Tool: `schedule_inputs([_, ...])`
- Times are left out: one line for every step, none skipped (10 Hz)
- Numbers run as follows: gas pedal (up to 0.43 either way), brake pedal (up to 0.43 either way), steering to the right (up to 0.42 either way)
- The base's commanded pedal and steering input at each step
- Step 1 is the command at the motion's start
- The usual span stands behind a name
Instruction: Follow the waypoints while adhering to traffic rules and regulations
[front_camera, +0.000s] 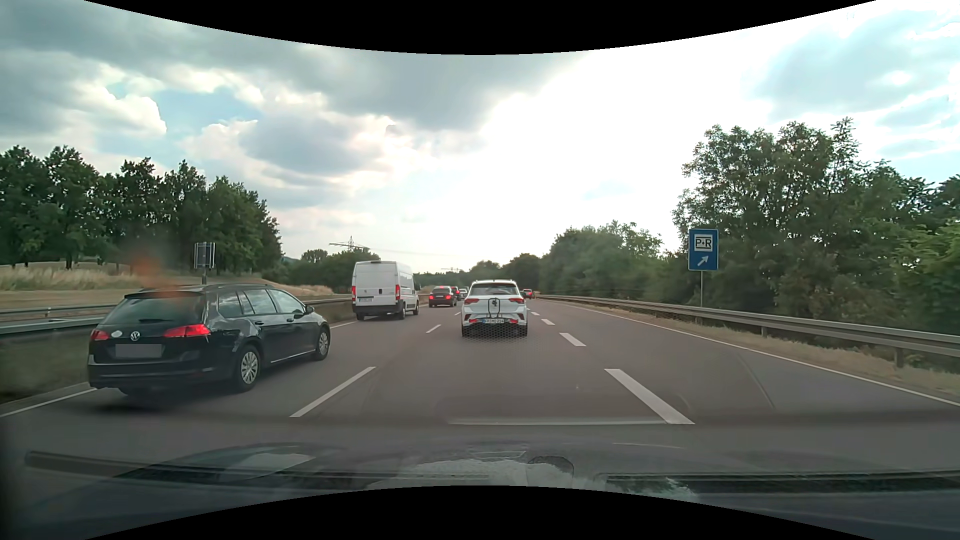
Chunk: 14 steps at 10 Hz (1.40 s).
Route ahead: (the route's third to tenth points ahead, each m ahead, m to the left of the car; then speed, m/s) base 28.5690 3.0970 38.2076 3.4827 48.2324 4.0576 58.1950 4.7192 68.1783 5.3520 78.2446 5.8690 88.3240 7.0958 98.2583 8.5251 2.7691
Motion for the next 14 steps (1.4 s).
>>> schedule_inputs([0.000, 0.000, -0.021])
schedule_inputs([0.000, 0.000, -0.024])
schedule_inputs([0.000, 0.000, -0.026])
schedule_inputs([0.000, 0.000, -0.026])
schedule_inputs([0.000, 0.000, -0.026])
schedule_inputs([0.000, 0.000, -0.022])
schedule_inputs([0.000, 0.000, -0.016])
schedule_inputs([0.000, 0.000, -0.012])
schedule_inputs([0.008, 0.000, -0.006])
schedule_inputs([0.020, 0.000, -0.003])
schedule_inputs([0.020, 0.000, -0.001])
schedule_inputs([0.020, 0.000, -0.001])
schedule_inputs([0.020, 0.000, 0.002])
schedule_inputs([0.020, 0.000, 0.003])
